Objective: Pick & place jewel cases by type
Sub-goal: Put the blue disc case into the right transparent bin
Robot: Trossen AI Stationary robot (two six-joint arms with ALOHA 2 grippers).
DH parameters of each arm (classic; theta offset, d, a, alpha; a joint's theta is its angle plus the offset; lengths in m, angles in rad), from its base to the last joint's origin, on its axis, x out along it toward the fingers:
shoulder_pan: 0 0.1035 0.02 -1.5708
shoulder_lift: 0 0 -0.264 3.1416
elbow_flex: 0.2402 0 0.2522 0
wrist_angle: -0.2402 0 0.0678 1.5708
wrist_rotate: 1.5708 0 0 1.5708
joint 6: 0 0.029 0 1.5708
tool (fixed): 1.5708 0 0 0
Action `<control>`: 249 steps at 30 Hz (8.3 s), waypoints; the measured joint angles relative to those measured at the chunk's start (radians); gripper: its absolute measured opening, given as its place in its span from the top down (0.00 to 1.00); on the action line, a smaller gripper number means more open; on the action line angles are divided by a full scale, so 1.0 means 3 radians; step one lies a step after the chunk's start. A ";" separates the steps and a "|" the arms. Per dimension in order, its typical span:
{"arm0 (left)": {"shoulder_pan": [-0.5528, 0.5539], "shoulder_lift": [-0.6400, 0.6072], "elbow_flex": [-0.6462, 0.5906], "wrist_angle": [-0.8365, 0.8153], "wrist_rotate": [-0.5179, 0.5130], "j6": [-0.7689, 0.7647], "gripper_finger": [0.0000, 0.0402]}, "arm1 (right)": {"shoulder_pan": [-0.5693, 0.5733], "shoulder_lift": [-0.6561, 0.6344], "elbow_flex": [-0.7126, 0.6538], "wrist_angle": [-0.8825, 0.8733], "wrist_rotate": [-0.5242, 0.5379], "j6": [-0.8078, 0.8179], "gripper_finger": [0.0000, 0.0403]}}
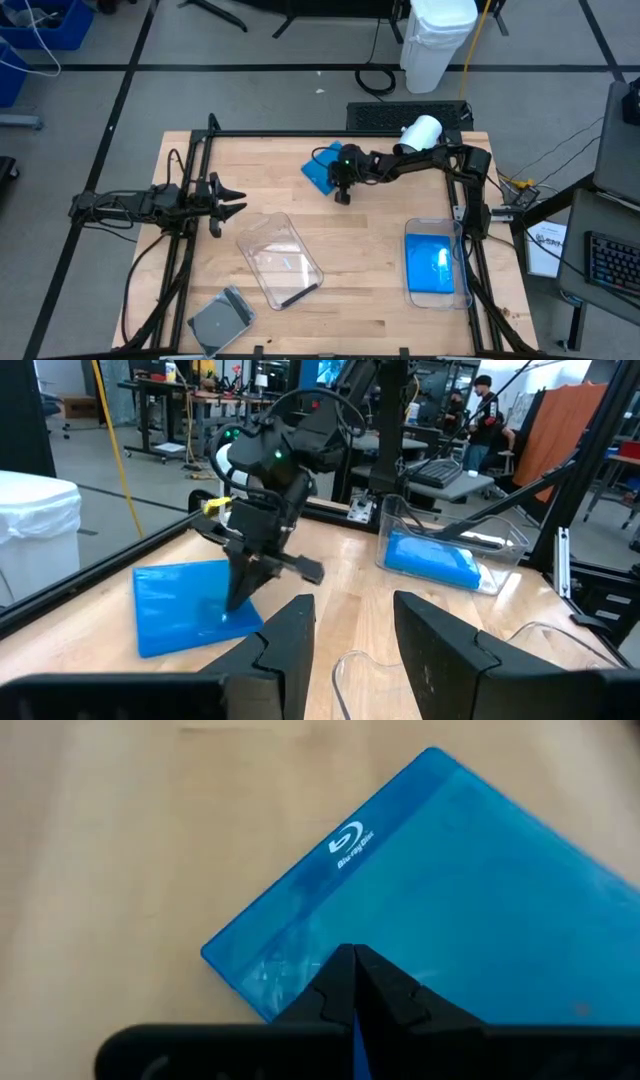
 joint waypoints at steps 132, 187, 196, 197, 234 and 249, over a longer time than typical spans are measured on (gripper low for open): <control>0.1087 0.6470 0.3696 -0.0915 0.1099 0.1493 0.51 | 0.0147 -0.1323 -0.1686 0.0751 0.0225 0.0459 0.50; 0.1056 0.6508 0.3691 -0.0355 0.1205 0.1070 0.55 | 0.0192 -0.2153 -0.1173 -0.1673 0.1687 0.0656 0.51; 0.0910 0.6507 0.3691 -0.0323 0.1249 0.0505 0.55 | -0.0247 -0.2146 -0.1174 -0.1992 0.1696 0.0987 0.51; 0.0885 0.6507 0.3691 -0.0319 0.1248 0.0501 0.55 | -0.0280 -0.2134 -0.1174 -0.2057 0.1698 0.1021 0.51; 0.0707 0.6484 0.3707 -0.0558 0.0688 0.0799 0.55 | 0.0328 -0.1904 -0.1179 -0.1709 0.0662 0.0868 0.51; 0.0760 0.6492 0.3700 -0.0441 0.0846 0.0738 0.55 | 0.0329 -0.1930 -0.1137 -0.2308 0.1072 0.0748 0.51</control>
